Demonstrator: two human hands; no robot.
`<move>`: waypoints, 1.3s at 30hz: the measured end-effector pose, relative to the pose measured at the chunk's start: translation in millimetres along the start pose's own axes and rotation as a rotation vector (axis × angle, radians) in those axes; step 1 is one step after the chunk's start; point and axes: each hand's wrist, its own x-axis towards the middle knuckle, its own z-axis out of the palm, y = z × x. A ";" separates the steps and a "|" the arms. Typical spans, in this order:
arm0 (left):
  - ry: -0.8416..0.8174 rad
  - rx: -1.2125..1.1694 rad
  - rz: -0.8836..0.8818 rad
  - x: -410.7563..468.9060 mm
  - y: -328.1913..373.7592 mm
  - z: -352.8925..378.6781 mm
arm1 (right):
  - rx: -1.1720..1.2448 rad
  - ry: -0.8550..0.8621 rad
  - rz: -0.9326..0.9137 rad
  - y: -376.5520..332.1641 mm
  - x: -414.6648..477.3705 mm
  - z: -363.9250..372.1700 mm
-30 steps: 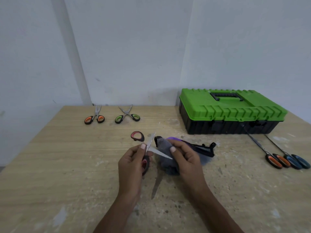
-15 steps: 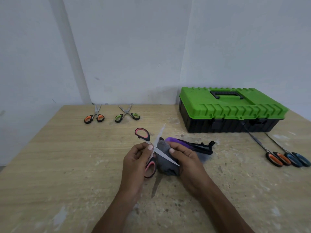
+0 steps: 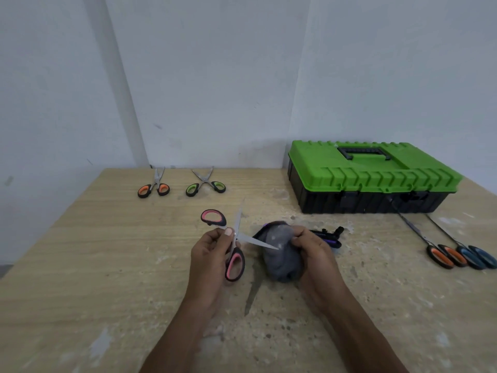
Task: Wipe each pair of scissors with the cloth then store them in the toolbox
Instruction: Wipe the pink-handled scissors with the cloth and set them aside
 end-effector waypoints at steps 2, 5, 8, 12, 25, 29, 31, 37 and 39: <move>0.012 0.025 0.023 0.6 -0.5 -0.5 | -0.133 0.080 -0.151 -3.8 -6.7 1.8; -0.005 0.119 0.094 1.6 -4.0 -1.7 | -0.461 -0.043 -0.299 -5.2 -22.5 12.3; -0.016 0.167 0.129 0.9 -5.0 -3.8 | -0.896 -0.209 -0.414 3.2 -26.5 15.8; -0.045 0.188 0.140 -1.1 -1.1 -5.9 | -1.068 -0.255 -0.517 9.2 -25.3 16.6; -0.114 0.278 0.166 -1.5 -4.7 -1.8 | -0.782 -0.164 -0.278 12.4 -22.5 30.8; -0.112 0.253 0.159 -1.3 -4.0 -1.8 | -0.749 -0.188 -0.256 9.0 -17.8 26.1; -0.115 0.241 0.170 -1.6 -3.0 -1.7 | -0.734 -0.208 -0.250 4.9 -17.1 22.3; 0.037 0.141 0.143 11.0 12.1 -19.9 | -0.735 -0.135 -0.216 -0.5 -15.3 -1.4; 0.043 0.119 0.139 11.7 15.5 -25.4 | -0.660 0.015 -0.267 -4.6 -14.0 -5.5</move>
